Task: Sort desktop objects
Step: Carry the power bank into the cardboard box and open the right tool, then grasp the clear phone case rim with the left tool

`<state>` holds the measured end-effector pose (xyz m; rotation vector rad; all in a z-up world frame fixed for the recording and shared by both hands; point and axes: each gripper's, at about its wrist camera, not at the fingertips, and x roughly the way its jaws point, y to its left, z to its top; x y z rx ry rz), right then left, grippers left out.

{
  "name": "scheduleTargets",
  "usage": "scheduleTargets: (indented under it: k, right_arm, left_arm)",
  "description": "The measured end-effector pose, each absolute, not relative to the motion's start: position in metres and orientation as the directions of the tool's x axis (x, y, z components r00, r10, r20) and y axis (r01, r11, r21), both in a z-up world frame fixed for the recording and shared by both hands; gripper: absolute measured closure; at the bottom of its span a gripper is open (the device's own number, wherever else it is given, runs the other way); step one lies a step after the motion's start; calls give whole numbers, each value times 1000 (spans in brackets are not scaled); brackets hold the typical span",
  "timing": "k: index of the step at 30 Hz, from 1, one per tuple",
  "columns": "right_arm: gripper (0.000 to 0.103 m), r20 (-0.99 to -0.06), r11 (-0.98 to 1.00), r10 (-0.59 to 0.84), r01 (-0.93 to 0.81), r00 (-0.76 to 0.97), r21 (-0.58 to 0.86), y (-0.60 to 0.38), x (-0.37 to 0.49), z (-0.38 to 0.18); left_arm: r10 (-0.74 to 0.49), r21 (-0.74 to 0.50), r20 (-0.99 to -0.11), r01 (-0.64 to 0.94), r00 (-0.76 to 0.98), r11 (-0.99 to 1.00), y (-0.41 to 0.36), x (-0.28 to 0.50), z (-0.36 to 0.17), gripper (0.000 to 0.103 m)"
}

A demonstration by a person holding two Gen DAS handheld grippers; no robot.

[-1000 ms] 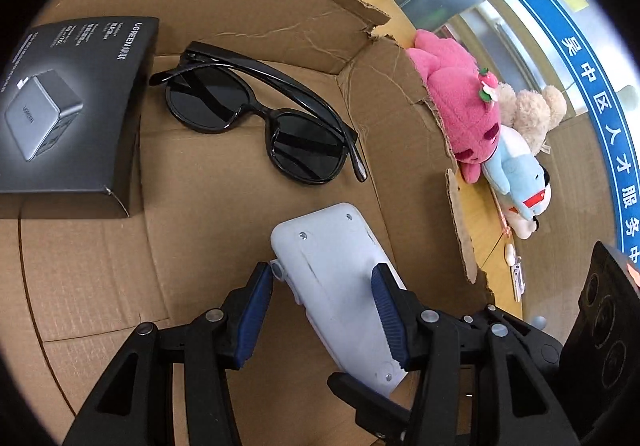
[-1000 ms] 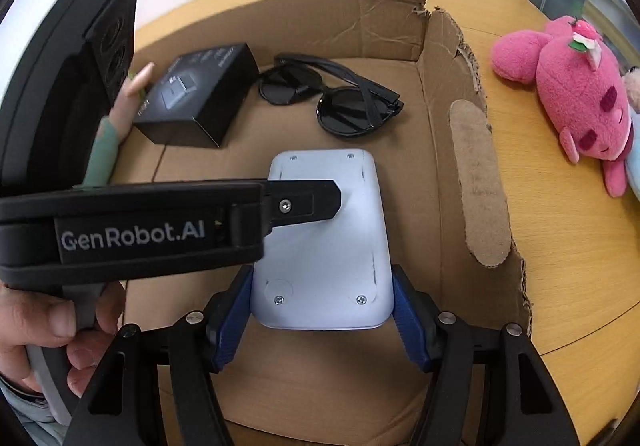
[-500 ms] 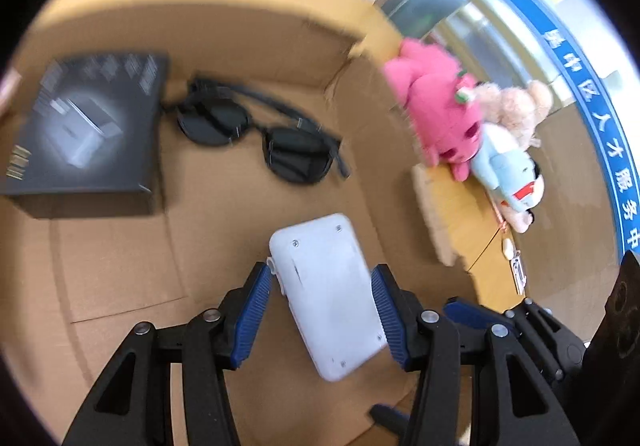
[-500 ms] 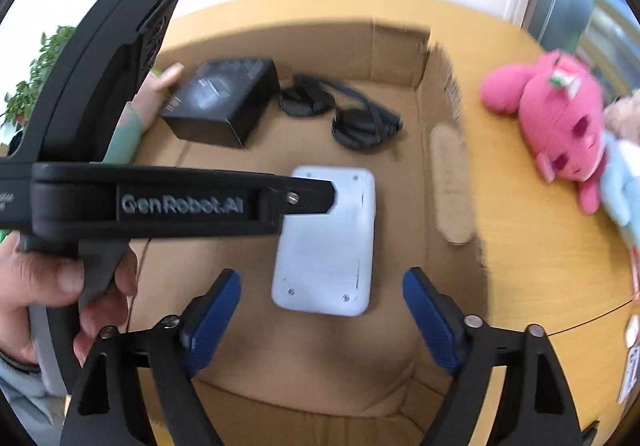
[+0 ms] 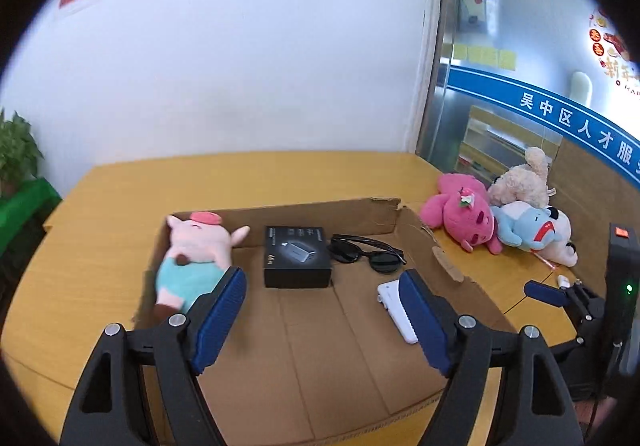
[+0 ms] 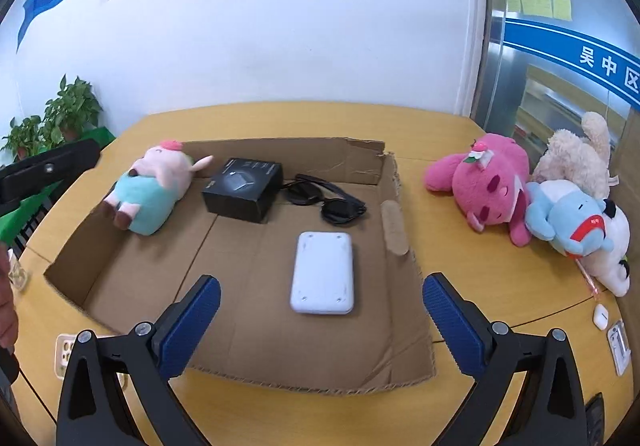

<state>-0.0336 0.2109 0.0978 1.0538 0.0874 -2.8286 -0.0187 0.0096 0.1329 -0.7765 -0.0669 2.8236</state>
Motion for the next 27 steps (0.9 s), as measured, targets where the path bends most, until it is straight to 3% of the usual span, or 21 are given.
scheduleTargets:
  k: [5, 14, 27]
  right_arm:
    - [1, -639, -988, -121, 156, -760, 2, 206, -14, 92]
    - [1, -597, -984, -102, 168, -796, -55, 202, 24, 95]
    - [1, -629, -945, -232, 326, -741, -36, 156, 41, 74]
  left_arm:
    - [173, -46, -473, -172, -864, -984, 15, 6, 125, 24]
    - [170, -63, -434, -158, -885, -985, 10, 46, 117, 24]
    - [125, -84, -510, -96, -851, -992, -42, 88, 88, 24]
